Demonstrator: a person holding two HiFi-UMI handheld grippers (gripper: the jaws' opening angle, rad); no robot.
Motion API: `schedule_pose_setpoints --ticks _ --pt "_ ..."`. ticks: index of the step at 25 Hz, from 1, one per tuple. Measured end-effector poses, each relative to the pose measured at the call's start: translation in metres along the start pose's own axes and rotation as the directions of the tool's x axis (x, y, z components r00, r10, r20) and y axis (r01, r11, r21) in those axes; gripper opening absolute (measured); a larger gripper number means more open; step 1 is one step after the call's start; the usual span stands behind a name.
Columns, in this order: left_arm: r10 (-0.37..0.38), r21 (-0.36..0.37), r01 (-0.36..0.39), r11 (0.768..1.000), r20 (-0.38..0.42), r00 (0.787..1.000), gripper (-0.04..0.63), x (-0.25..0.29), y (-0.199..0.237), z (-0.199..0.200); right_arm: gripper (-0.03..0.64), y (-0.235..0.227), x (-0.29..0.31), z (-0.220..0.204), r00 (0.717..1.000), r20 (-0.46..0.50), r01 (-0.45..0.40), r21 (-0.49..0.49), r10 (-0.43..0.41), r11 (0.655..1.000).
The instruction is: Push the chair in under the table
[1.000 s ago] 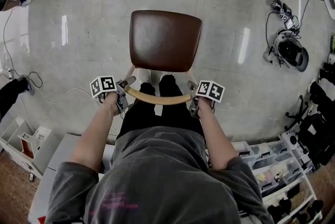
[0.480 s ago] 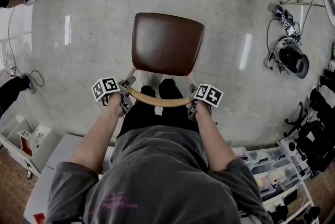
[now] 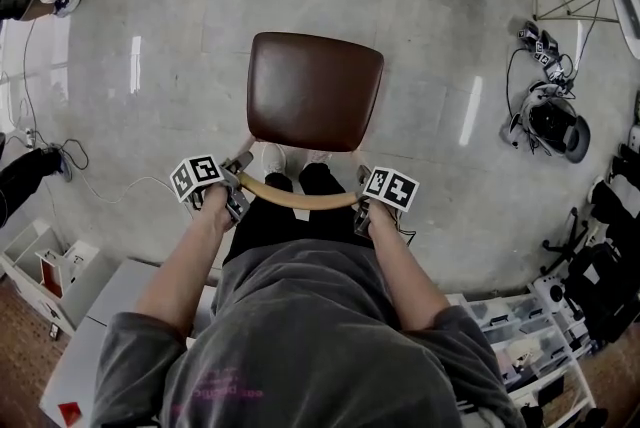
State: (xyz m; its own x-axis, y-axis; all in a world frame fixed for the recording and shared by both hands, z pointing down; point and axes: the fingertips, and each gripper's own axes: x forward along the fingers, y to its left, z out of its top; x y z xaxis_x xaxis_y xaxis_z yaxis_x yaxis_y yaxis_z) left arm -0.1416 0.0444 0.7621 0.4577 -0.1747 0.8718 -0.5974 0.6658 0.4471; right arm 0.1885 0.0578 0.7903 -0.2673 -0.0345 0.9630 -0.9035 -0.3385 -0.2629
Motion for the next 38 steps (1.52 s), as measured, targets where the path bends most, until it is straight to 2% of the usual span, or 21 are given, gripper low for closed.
schedule_pose_setpoints --ticks 5,12,18,25,38 --pt "-0.027 -0.002 0.027 1.000 0.037 0.999 0.238 0.004 -0.031 0.017 0.187 0.008 -0.010 0.044 0.998 0.053 -0.014 -0.035 0.016 0.999" --pt "-0.072 0.008 0.071 0.997 0.070 0.995 0.238 0.021 -0.087 0.059 0.163 0.025 -0.022 0.123 0.991 0.135 0.009 -0.113 0.006 0.994" --pt "-0.087 0.037 0.085 0.996 0.052 0.995 0.241 0.044 -0.128 0.107 0.150 0.036 -0.015 0.176 0.985 0.170 0.007 -0.033 -0.001 0.999" --pt "-0.103 0.034 0.101 0.994 0.065 0.993 0.247 0.060 -0.167 0.171 0.149 0.068 -0.006 0.241 0.977 0.214 0.014 0.023 -0.019 1.000" --pt "-0.173 0.082 0.167 0.983 0.086 0.981 0.256 0.093 -0.266 0.297 0.147 0.127 0.007 0.376 0.959 0.282 0.012 0.061 -0.028 0.998"
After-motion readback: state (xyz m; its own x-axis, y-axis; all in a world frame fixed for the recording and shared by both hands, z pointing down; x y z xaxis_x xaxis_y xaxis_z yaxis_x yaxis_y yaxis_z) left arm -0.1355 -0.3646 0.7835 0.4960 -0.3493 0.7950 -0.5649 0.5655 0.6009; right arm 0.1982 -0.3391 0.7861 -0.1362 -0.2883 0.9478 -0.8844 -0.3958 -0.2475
